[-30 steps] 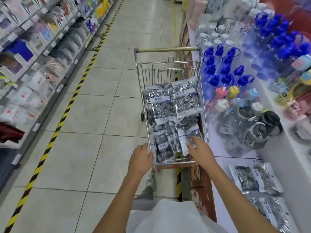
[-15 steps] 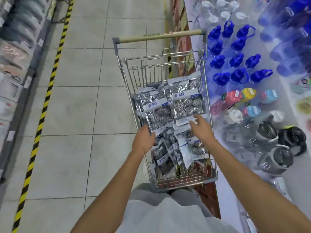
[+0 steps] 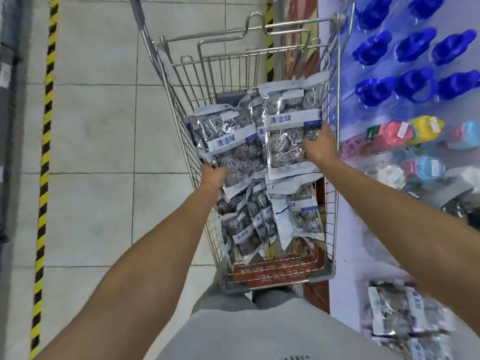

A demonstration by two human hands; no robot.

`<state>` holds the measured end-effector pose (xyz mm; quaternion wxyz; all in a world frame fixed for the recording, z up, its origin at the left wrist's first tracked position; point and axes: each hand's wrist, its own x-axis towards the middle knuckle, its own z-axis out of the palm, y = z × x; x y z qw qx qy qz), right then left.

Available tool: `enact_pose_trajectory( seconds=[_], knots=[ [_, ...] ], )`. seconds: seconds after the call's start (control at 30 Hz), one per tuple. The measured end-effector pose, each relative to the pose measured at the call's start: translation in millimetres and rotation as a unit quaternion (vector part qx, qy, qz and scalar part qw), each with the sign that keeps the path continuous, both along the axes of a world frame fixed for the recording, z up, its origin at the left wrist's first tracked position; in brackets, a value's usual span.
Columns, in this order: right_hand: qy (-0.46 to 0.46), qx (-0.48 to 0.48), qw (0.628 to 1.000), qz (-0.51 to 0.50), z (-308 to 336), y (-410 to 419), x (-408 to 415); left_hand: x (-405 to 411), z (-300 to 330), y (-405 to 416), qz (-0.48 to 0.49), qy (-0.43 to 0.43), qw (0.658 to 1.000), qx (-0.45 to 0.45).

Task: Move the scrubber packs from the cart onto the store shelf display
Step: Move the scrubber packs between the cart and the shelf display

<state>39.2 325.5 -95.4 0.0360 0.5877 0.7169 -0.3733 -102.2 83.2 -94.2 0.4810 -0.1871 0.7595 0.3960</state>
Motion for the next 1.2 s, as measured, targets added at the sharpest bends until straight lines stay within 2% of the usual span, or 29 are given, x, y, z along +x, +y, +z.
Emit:
enact_pose_trajectory(
  seconds=[0.23, 0.37, 0.6, 0.77, 0.97, 1.1, 1.2],
  knots=[
    [-0.005, 0.031, 0.999, -0.030, -8, -6, -6, -5, -11, 8, 0.021, -0.012, 0.999, 0.027],
    [0.008, 0.029, 0.999, -0.033, -20, -14, -2, -3, -16, 14, -0.012, -0.005, 0.999, 0.047],
    [0.075, -0.098, 0.984, -0.125, -27, 7, -6, 1, -14, 28, -0.019, -0.019, 0.999, 0.039],
    [0.100, -0.167, 0.974, -0.111, -18, 3, -6, 5, 1, 27, -0.067, 0.035, 0.996, 0.041],
    [0.194, -0.195, 0.958, -0.081, 18, -31, 3, 12, 40, 3, -0.017, 0.090, 0.993, 0.079],
    [0.259, -0.210, 0.937, -0.108, 54, -45, 27, 12, 76, -23, 0.027, 0.093, 0.989, 0.114],
    [0.303, -0.248, 0.913, -0.114, 90, -63, 55, 16, 97, -53, 0.061, 0.056, 0.983, 0.166]
  ],
)
